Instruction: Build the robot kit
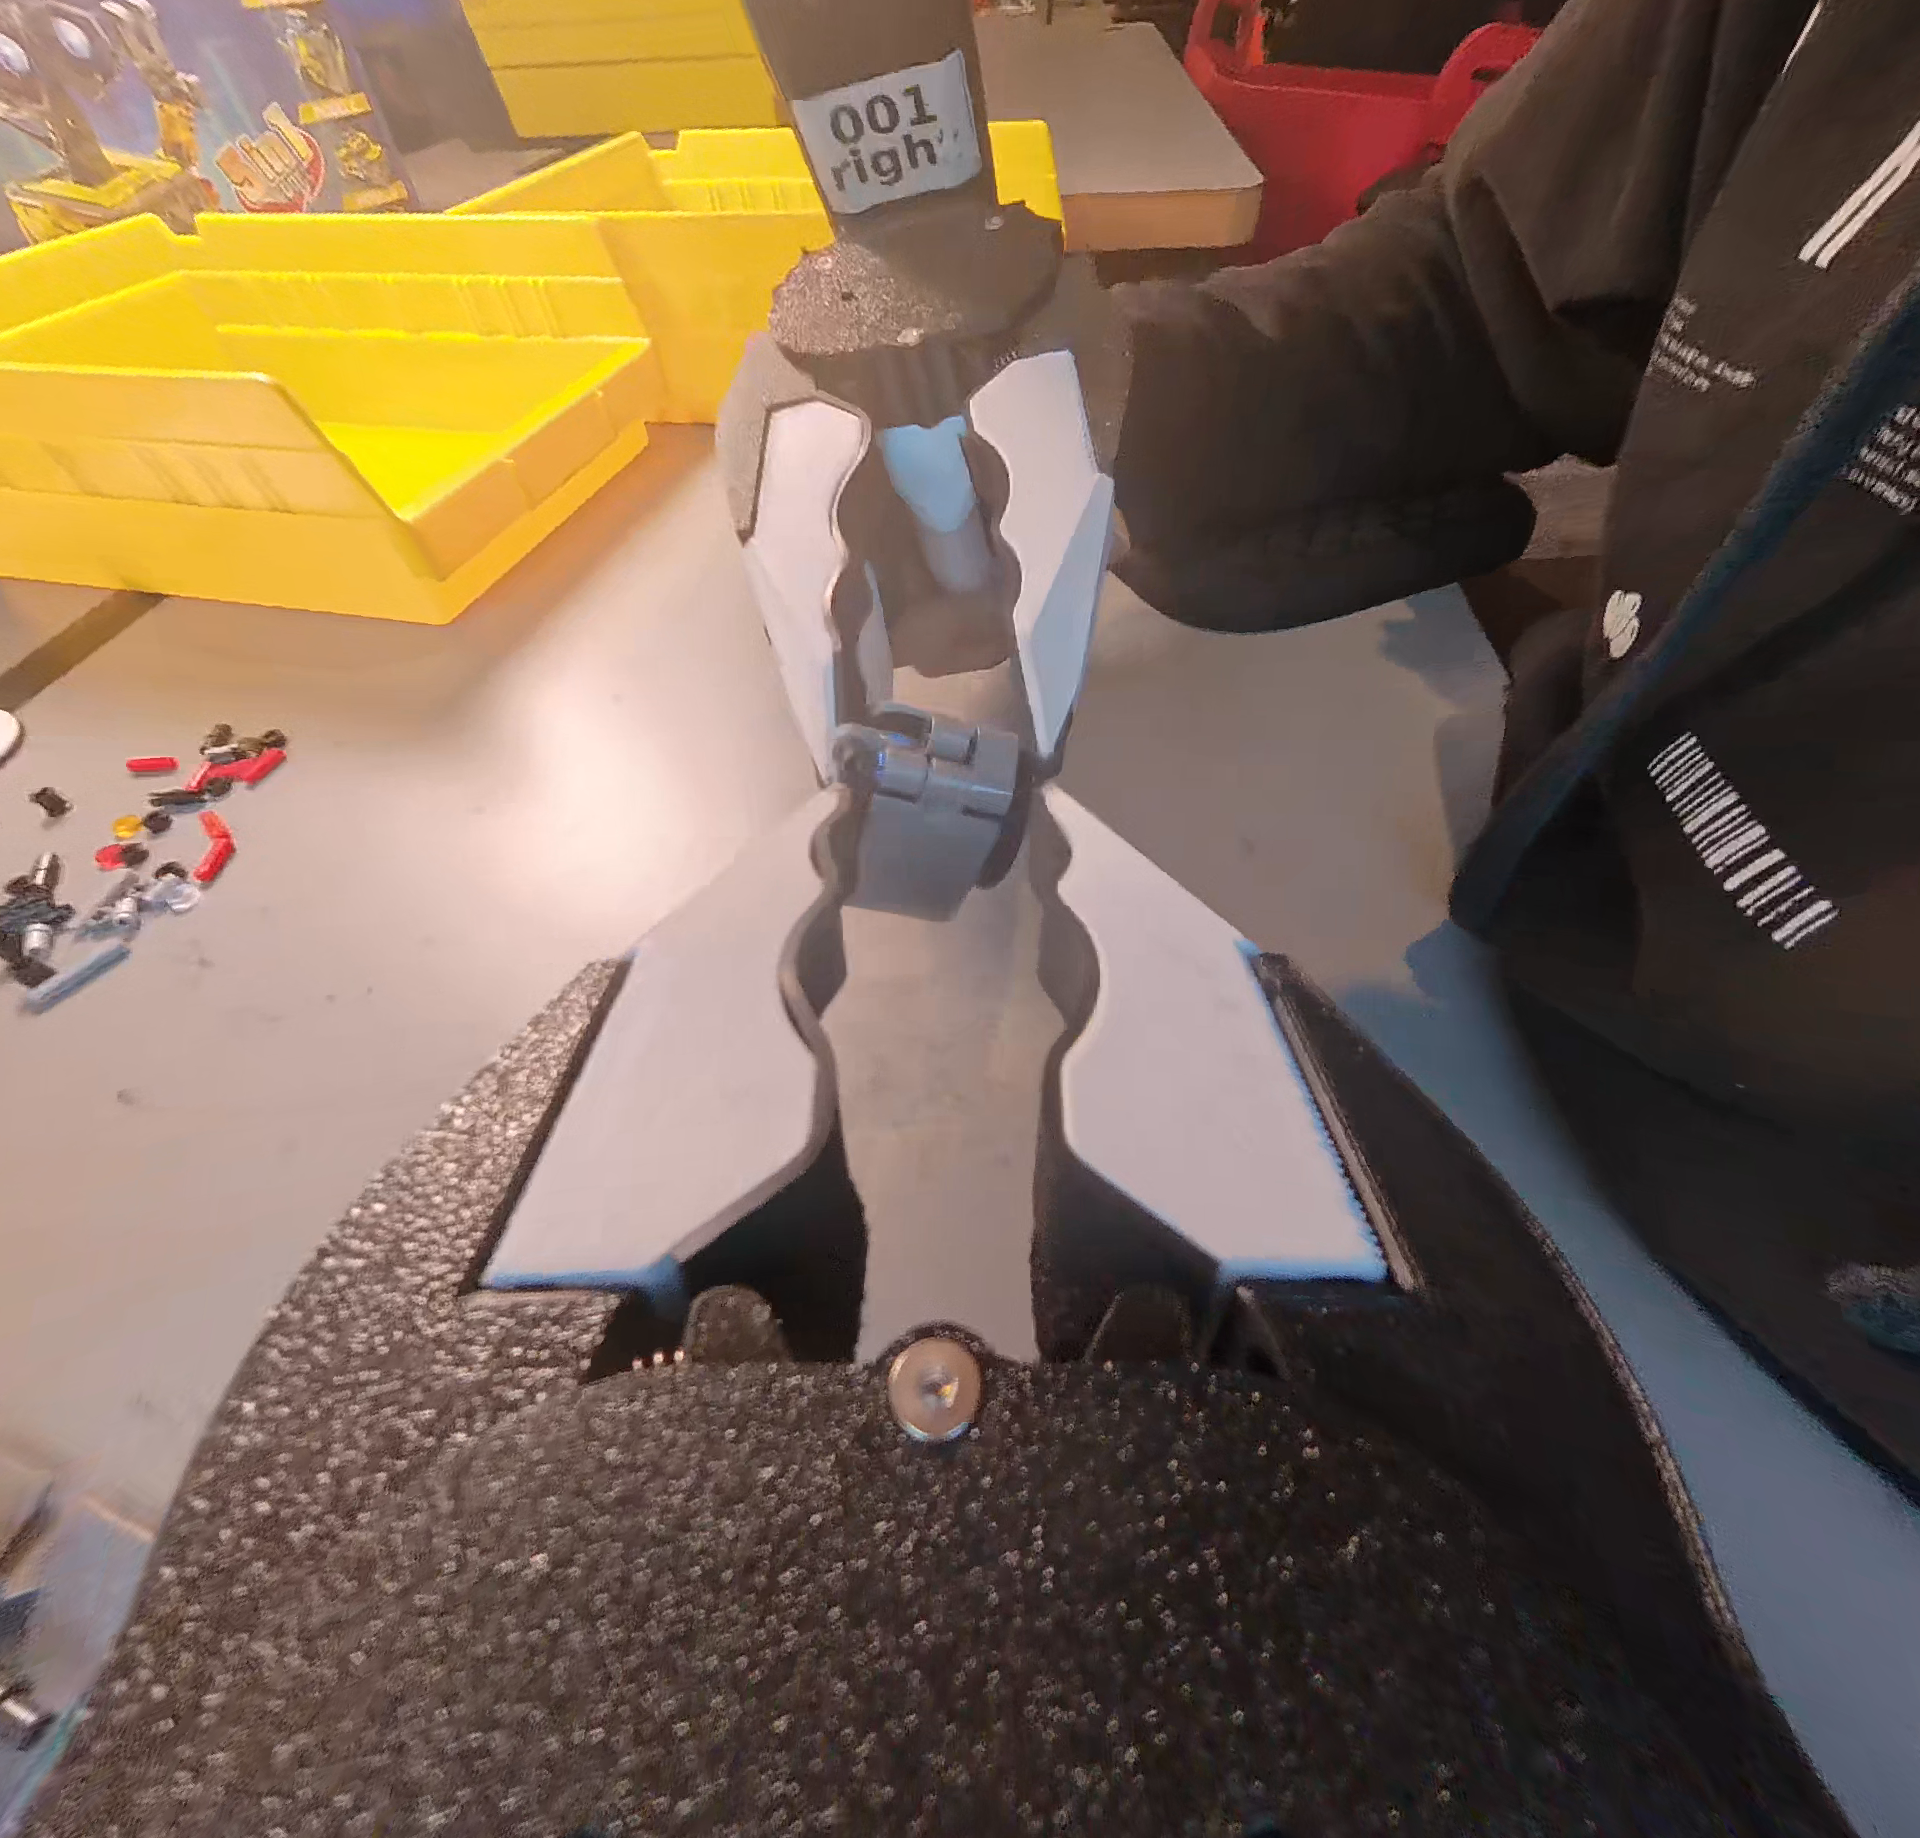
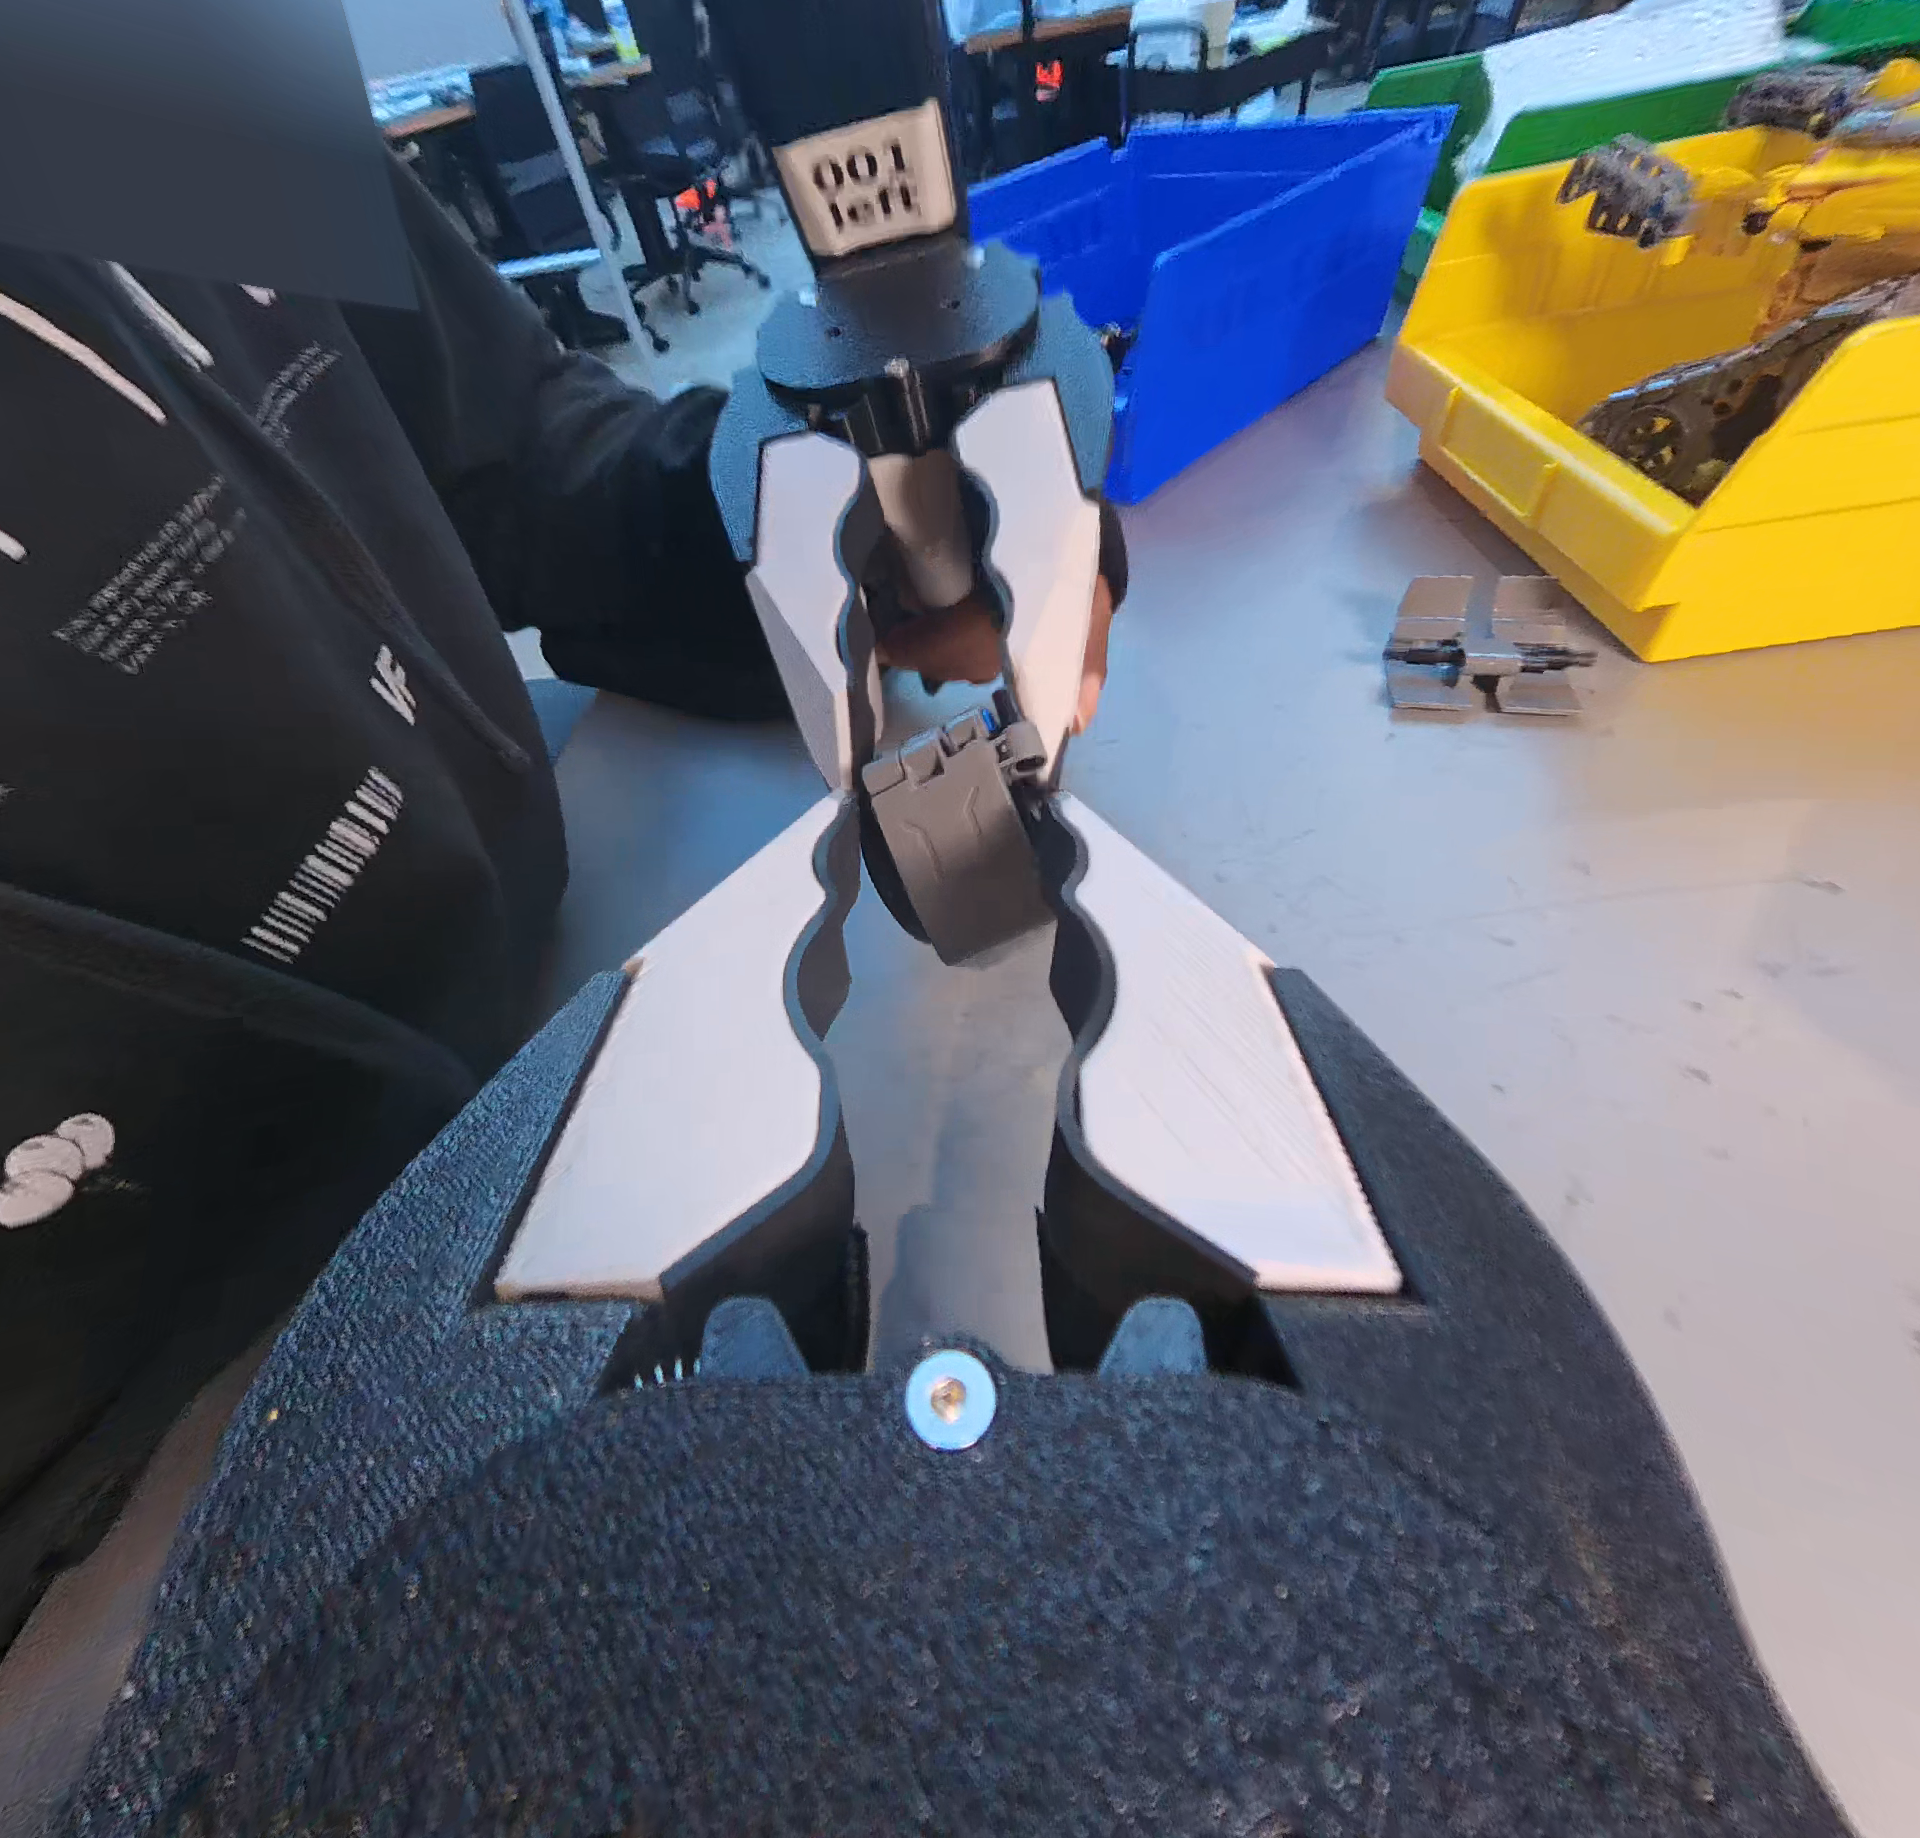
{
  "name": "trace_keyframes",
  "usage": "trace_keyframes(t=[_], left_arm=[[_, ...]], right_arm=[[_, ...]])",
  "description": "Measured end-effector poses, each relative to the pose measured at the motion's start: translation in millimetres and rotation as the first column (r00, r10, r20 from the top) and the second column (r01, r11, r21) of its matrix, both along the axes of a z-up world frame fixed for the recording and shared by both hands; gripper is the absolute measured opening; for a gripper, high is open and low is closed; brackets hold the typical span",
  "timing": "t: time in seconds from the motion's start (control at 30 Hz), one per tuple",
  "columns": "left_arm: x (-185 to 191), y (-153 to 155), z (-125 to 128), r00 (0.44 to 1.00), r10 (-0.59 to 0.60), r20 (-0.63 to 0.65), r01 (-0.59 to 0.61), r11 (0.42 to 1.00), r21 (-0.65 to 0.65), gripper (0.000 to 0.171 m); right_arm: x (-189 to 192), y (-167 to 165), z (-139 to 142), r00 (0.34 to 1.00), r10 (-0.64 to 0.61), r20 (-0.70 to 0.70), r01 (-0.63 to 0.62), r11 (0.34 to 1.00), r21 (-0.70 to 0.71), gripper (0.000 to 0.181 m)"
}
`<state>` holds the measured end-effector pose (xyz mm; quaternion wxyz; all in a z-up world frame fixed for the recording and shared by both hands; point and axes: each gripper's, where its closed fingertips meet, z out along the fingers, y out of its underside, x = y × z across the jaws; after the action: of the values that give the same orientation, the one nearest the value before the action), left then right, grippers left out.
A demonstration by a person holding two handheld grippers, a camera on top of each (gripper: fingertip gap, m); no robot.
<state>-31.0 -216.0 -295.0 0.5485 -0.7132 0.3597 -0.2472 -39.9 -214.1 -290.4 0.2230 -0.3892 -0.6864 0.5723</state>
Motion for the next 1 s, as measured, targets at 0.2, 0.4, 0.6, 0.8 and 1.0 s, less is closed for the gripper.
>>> trace_keyframes(t=[0.2, 0.4, 0.6, 0.8, 1.0], left_arm=[[-28.0, 0.1, 73.0, 0.748, -0.049, 0.662, 0.087, 0.996, -0.024, 0.031], [-71.6, -4.5, 112.6, 0.249, -0.160, 0.955, 0.193, 0.975, 0.113, 0.030], [-48.5, -13.3, 115.7, 0.241, -0.251, 0.937, 0.289, 0.941, 0.178, 0.031], [-37.9, -24.4, 118.2, 0.326, -0.332, 0.885, 0.323, 0.919, 0.226, 0.030], [-35.2, -20.6, 99.1, 0.677, -0.270, 0.685, 0.216, 0.962, 0.166, 0.043]], right_arm=[[4.3, 10.8, 67.0, 0.969, -0.095, -0.230, 0.051, 0.980, -0.190, 0.059], [-18.2, 6.7, 79.3, 0.938, -0.254, -0.237, 0.199, 0.952, -0.233, 0.051], [-21.0, -4.7, 104.0, 0.889, -0.320, -0.327, 0.262, 0.942, -0.209, 0.040], [-14.2, -12.2, 110.3, 0.858, -0.322, -0.400, 0.324, 0.944, -0.065, 0.025], [-6.5, -7.4, 98.1, 0.824, -0.239, -0.513, 0.401, 0.886, 0.232, 0.024]])
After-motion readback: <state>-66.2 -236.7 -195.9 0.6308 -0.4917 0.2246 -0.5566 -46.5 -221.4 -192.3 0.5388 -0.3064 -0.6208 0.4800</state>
